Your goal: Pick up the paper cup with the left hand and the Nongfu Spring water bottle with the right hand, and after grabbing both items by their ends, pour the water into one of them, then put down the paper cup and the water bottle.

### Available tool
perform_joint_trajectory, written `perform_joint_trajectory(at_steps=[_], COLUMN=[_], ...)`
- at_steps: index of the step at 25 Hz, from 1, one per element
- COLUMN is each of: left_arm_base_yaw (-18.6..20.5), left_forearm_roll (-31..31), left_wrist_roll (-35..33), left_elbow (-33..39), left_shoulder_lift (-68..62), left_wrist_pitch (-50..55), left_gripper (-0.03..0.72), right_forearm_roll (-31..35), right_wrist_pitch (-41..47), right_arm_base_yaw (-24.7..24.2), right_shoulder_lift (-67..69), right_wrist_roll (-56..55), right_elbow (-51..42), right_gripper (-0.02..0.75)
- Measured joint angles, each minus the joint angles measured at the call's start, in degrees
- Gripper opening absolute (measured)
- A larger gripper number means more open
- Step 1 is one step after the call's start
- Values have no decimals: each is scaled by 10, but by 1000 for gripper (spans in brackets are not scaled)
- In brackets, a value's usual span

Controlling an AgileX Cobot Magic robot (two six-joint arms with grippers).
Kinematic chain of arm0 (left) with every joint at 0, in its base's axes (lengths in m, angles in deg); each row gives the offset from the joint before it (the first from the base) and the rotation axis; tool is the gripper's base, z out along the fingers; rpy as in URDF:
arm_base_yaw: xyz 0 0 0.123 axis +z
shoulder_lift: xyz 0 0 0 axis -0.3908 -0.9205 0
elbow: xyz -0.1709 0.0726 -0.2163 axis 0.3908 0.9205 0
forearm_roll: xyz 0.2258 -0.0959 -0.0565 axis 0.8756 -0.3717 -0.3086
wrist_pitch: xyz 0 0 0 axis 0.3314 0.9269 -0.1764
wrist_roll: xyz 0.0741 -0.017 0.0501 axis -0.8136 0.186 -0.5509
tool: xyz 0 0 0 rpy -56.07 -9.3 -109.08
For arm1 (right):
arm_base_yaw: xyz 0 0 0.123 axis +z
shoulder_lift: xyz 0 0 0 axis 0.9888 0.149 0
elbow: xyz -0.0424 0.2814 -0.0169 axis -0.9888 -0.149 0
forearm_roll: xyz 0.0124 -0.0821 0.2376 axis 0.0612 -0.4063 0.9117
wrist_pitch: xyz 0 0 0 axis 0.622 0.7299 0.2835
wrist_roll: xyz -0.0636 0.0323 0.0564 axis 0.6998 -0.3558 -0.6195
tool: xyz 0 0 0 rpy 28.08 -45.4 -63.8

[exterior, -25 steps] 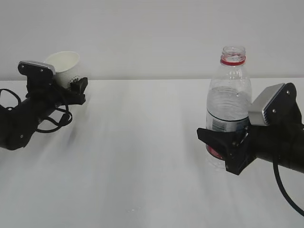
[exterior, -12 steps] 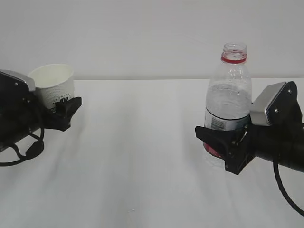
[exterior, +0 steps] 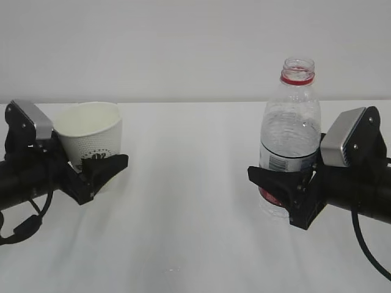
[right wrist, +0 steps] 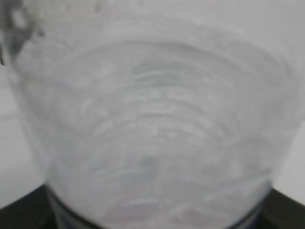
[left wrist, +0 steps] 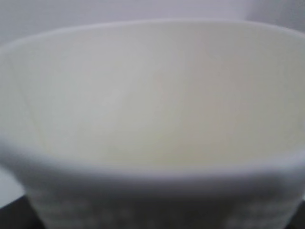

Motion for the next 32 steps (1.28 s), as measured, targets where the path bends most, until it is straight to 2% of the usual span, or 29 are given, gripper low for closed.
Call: perform_joint_trajectory(at_steps=[5,10,19,32], left_arm_base_yaw=[0,-21,-99,-183], left_forearm_roll=[88,122,119,93], left_wrist_roll=[2,3,-21,-25], left_elbow=[0,0,0,0], left_shoulder_lift=[1,1,1,1], left_wrist_pitch=[0,0,0,0], left_gripper=[581,580,580,580], right_forearm_roll=[-1,-1,-3,-19], right_wrist_pitch=[0,0,1,1], right_arm_base_yaw=[0,0,0,0], right_shoulder_lift=[0,0,0,0], right_wrist_roll=[0,0,0,4], right_elbow=[0,0,0,0], right_gripper=[512,512,512,512])
